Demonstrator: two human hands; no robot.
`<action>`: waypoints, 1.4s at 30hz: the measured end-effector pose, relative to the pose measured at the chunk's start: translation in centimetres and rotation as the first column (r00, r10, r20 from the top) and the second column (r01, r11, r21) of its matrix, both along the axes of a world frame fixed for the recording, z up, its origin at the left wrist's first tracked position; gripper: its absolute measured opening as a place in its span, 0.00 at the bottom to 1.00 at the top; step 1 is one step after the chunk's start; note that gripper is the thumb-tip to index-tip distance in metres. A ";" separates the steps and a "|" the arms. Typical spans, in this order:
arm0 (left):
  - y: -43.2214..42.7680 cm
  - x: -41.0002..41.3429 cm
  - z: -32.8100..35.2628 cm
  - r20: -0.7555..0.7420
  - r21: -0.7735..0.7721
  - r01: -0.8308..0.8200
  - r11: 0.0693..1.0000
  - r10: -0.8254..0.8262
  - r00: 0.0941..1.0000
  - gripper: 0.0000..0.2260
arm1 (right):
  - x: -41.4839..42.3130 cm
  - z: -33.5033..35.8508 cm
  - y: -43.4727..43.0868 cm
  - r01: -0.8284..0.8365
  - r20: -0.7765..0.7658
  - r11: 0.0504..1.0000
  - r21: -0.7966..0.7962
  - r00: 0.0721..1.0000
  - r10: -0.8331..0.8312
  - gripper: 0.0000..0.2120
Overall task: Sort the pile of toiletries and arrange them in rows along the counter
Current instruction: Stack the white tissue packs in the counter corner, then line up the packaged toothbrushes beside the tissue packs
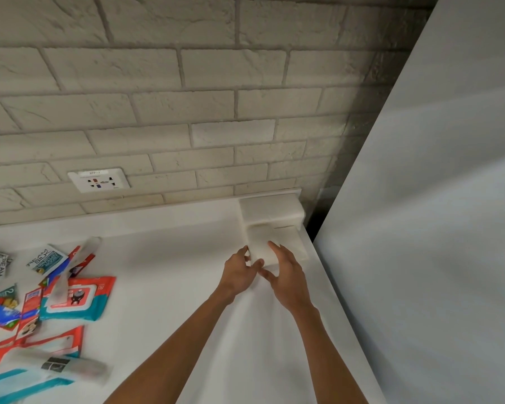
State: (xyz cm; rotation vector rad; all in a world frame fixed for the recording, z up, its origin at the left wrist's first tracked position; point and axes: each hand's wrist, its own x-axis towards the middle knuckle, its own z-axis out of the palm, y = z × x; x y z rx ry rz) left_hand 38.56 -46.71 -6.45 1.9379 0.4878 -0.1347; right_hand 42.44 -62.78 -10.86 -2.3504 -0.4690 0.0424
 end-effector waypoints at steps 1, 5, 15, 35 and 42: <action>0.0 0.1 0.1 0.000 0.003 -0.001 1.000 0.001 1.000 0.27 | 0.2 0.0 0.1 0.000 0.002 1.000 -0.005 1.000 0.000 0.34; 0.0 0.6 0.4 -0.005 0.003 -0.002 1.000 0.002 1.000 0.27 | 0.8 0.2 0.4 -0.007 -0.005 1.000 -0.013 1.000 0.007 0.34; -0.1 1.2 1.0 -0.028 0.010 0.037 0.999 -0.037 0.999 0.16 | 0.7 0.5 1.0 -0.011 -0.001 0.998 -0.067 1.000 0.011 0.34; 8.1 -8.2 1.6 0.092 0.149 -0.048 0.988 0.034 0.995 0.25 | -1.5 2.7 2.6 0.068 0.132 0.906 -0.418 0.991 -0.013 0.49; 18.9 -16.1 1.5 0.173 0.287 -0.084 0.954 0.035 0.984 0.14 | -9.0 4.8 12.0 0.031 0.074 0.983 -0.182 0.997 -0.018 0.35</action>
